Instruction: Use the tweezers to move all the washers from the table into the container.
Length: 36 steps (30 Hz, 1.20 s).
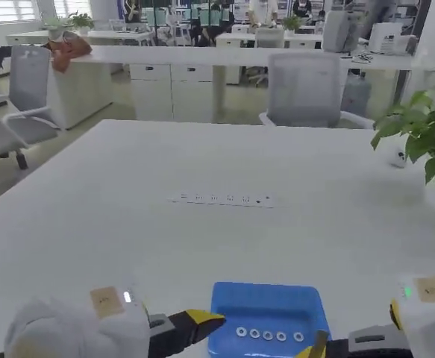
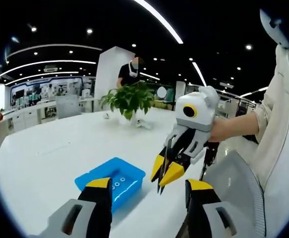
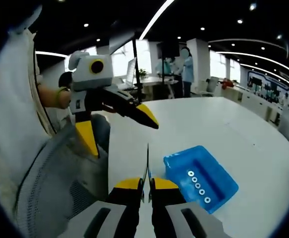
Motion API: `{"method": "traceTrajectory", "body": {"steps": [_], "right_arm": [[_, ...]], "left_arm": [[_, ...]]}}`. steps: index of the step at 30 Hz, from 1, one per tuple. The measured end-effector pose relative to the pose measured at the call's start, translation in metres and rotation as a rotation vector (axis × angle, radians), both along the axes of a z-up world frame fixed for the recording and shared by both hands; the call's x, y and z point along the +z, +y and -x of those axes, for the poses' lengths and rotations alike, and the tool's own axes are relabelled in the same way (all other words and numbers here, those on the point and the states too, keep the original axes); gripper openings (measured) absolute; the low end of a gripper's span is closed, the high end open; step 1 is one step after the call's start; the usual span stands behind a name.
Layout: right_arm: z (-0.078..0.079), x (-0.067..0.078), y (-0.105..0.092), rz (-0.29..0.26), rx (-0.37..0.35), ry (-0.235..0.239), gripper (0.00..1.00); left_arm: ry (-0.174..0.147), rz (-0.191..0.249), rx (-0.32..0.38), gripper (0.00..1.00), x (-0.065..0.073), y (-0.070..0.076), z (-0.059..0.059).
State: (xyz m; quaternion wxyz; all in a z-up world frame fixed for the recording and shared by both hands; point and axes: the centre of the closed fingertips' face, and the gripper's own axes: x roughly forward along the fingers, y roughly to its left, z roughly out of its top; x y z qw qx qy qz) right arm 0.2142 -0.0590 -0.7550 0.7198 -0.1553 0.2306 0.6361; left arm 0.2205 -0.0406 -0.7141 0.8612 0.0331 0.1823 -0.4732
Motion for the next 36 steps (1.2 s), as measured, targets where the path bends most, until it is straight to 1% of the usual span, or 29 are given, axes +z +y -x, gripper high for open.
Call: {"method": "traceTrajectory", "body": {"steps": [1,4,5,6,8,10,12,15,16,17,18,19,21,22,23,26,28,30,31,32,34,35,36], "right_arm": [[0.003,0.002,-0.001,0.001,0.005,-0.001,0.04],[0.012,0.002,-0.005,0.018,0.028,-0.008,0.04],[0.013,0.002,-0.005,0.022,0.029,-0.009,0.04],[0.016,0.001,-0.006,0.03,0.033,-0.01,0.04],[0.018,0.002,-0.007,0.029,0.034,-0.011,0.04],[0.021,0.003,-0.007,0.025,0.032,-0.006,0.04],[0.023,0.001,-0.007,0.035,0.036,-0.013,0.04],[0.026,-0.006,-0.009,0.079,0.058,-0.032,0.04],[0.026,-0.007,-0.009,0.084,0.062,-0.033,0.04],[0.028,-0.007,-0.008,0.089,0.072,-0.037,0.04],[0.028,-0.008,-0.008,0.093,0.074,-0.038,0.04],[0.028,-0.008,-0.008,0.096,0.075,-0.042,0.04],[0.027,-0.009,-0.009,0.103,0.078,-0.048,0.04],[0.026,-0.01,-0.01,0.111,0.082,-0.054,0.04],[0.026,-0.011,-0.01,0.117,0.085,-0.055,0.04],[0.026,-0.015,-0.011,0.134,0.094,-0.053,0.04],[0.025,-0.02,-0.013,0.147,0.095,-0.052,0.05],[0.023,-0.028,-0.016,0.167,0.094,-0.056,0.06],[0.022,-0.033,-0.017,0.174,0.09,-0.051,0.06],[0.021,-0.037,-0.018,0.179,0.088,-0.046,0.06],[0.018,-0.045,-0.02,0.188,0.085,-0.041,0.06],[0.017,-0.05,-0.021,0.191,0.076,-0.028,0.06],[0.017,-0.053,-0.021,0.194,0.073,-0.02,0.06]], "left_arm": [[-0.004,-0.003,-0.03,0.56,0.003,-0.006,0.001],[-0.02,-0.005,-0.087,0.5,0.009,-0.02,0.004],[-0.013,0.0,-0.123,0.46,0.012,-0.026,0.008],[-0.008,-0.004,-0.148,0.43,0.013,-0.03,0.011],[-0.031,-0.024,-0.183,0.37,0.016,-0.038,0.013],[-0.042,-0.045,-0.22,0.33,0.017,-0.045,0.017],[-0.064,-0.064,-0.255,0.27,0.019,-0.051,0.019],[-0.068,-0.067,-0.294,0.17,0.023,-0.057,0.023],[-0.072,-0.07,-0.306,0.13,0.024,-0.058,0.024],[-0.086,-0.084,-0.329,0.11,0.024,-0.06,0.025],[-0.09,-0.092,-0.343,0.08,0.023,-0.06,0.027],[-0.087,-0.102,-0.354,0.04,0.022,-0.061,0.028],[-0.095,-0.123,-0.384,0.0,0.02,-0.061,0.032],[-0.095,-0.121,-0.382,0.0,0.02,-0.062,0.032],[-0.103,-0.138,-0.383,0.0,0.018,-0.061,0.031],[-0.101,-0.169,-0.395,0.0,0.014,-0.06,0.032],[-0.102,-0.21,-0.408,0.0,0.007,-0.058,0.033],[-0.078,-0.254,-0.415,0.0,-0.002,-0.054,0.033],[-0.072,-0.296,-0.415,0.0,-0.01,-0.05,0.031],[-0.065,-0.319,-0.419,0.0,-0.015,-0.049,0.031],[-0.044,-0.353,-0.428,0.0,-0.027,-0.047,0.03],[-0.041,-0.362,-0.431,0.0,-0.031,-0.046,0.03],[-0.025,-0.388,-0.44,0.0,-0.038,-0.044,0.03]]}}
